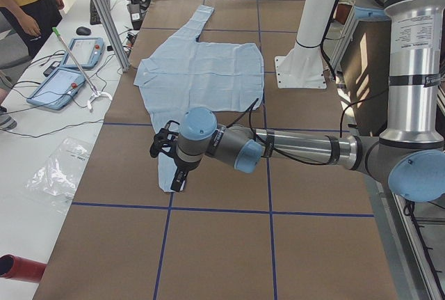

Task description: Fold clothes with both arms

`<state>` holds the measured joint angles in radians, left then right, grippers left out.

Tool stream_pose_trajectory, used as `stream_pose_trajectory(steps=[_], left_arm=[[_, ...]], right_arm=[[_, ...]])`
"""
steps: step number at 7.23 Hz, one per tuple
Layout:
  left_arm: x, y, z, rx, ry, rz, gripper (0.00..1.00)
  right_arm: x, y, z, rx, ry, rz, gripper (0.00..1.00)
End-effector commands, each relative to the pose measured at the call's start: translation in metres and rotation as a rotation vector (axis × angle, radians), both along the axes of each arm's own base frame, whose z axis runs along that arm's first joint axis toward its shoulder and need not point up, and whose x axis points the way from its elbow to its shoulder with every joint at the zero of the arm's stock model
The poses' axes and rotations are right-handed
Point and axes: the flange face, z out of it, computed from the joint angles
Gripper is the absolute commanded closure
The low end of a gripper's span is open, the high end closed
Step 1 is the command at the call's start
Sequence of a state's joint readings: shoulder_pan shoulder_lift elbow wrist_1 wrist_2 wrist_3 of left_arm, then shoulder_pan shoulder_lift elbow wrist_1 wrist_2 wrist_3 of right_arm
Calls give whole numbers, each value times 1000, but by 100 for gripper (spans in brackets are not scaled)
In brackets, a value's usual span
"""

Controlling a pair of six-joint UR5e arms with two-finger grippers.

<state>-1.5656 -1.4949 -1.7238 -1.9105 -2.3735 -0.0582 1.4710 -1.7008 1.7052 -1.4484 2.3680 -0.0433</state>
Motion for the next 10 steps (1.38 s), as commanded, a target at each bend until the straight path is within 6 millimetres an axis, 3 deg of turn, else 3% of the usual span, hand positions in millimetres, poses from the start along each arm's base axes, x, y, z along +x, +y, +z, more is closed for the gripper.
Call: stream_pose_trajectory(steps=[1, 5, 7, 10], left_arm=[[0, 3, 1, 1, -3, 2, 0], [0, 10, 11, -21, -2, 0, 0], [0, 14, 7, -15, -1, 1, 0], [0, 15, 3, -8, -3, -1, 0]], right_arm=[[-1, -3, -5, 9, -4, 0, 0], [-2, -12, -8, 18, 1, 0, 0], [-3, -22, -16, -126, -9, 155, 0], [-4, -24, -11, -128, -16, 165, 0]])
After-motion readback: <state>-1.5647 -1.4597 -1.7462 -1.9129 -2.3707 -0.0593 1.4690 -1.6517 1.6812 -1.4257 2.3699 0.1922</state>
